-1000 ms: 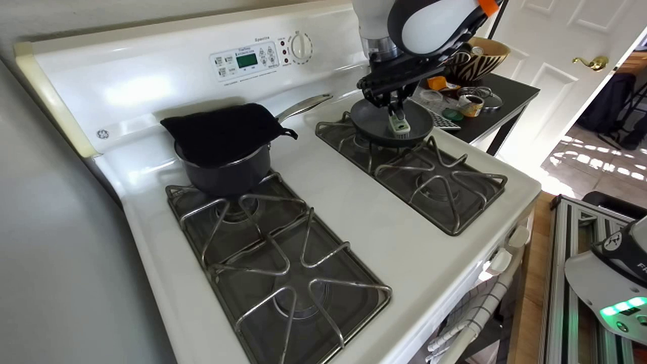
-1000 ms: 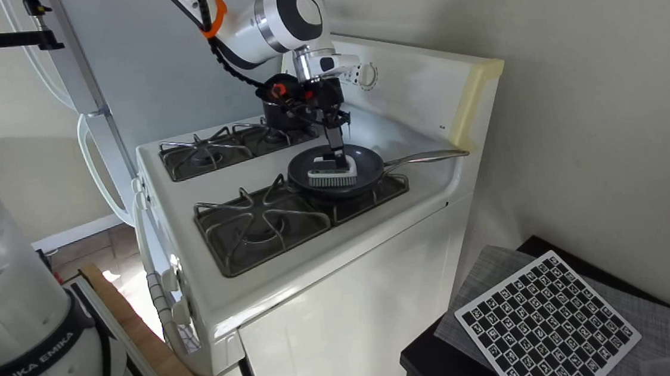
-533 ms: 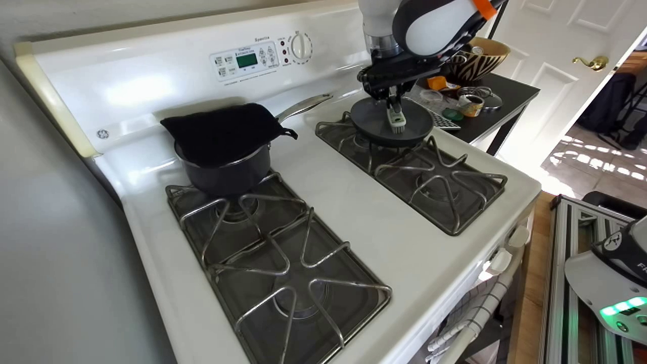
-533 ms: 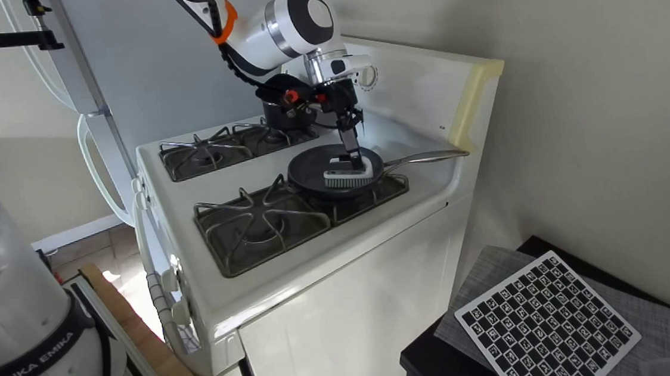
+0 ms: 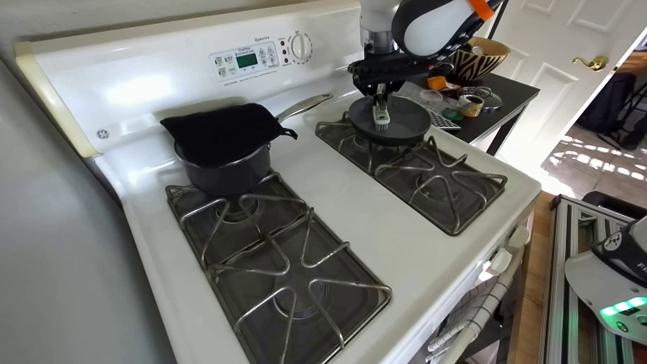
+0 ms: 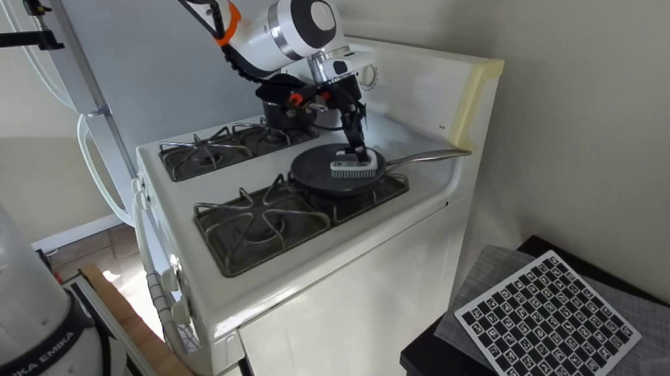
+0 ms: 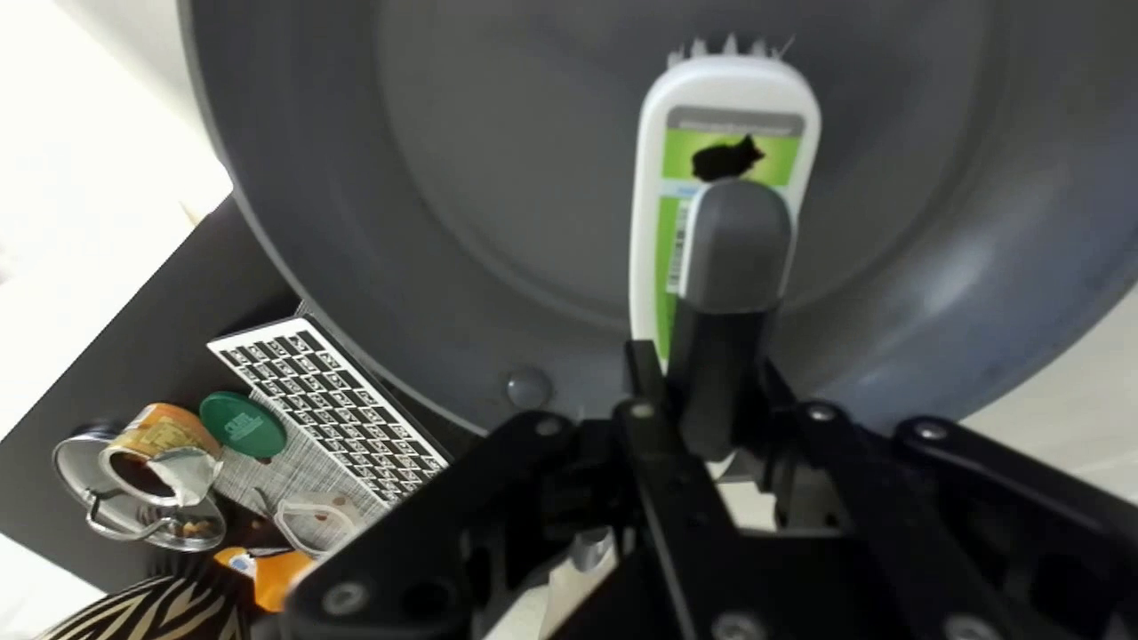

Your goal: Move the pan forward and use the brush in the middle of the plates to brush the inside of the pan

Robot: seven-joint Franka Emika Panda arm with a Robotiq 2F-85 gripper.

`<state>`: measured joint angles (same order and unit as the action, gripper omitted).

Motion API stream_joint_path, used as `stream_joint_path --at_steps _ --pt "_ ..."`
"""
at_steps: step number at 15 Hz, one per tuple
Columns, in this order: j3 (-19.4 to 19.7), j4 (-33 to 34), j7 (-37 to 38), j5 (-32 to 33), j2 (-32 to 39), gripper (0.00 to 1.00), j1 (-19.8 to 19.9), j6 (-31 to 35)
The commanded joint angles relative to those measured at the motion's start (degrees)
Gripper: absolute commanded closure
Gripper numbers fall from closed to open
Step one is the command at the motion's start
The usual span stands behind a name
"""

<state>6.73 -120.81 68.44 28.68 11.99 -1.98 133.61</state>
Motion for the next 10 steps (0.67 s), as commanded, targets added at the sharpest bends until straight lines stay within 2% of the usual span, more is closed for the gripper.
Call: stream_joint_path --at_steps 1,4,10 --pt "-1.3 -0.7 -0.7 -5.8 0.1 0.96 0.1 1.8" --pt "-1.7 -1.1 -0.6 -6.4 -1.2 0.96 -0.6 1.2" --pt "-2.5 -0.9 0.3 -2.2 -5.3 0.96 -2.5 -1.4"
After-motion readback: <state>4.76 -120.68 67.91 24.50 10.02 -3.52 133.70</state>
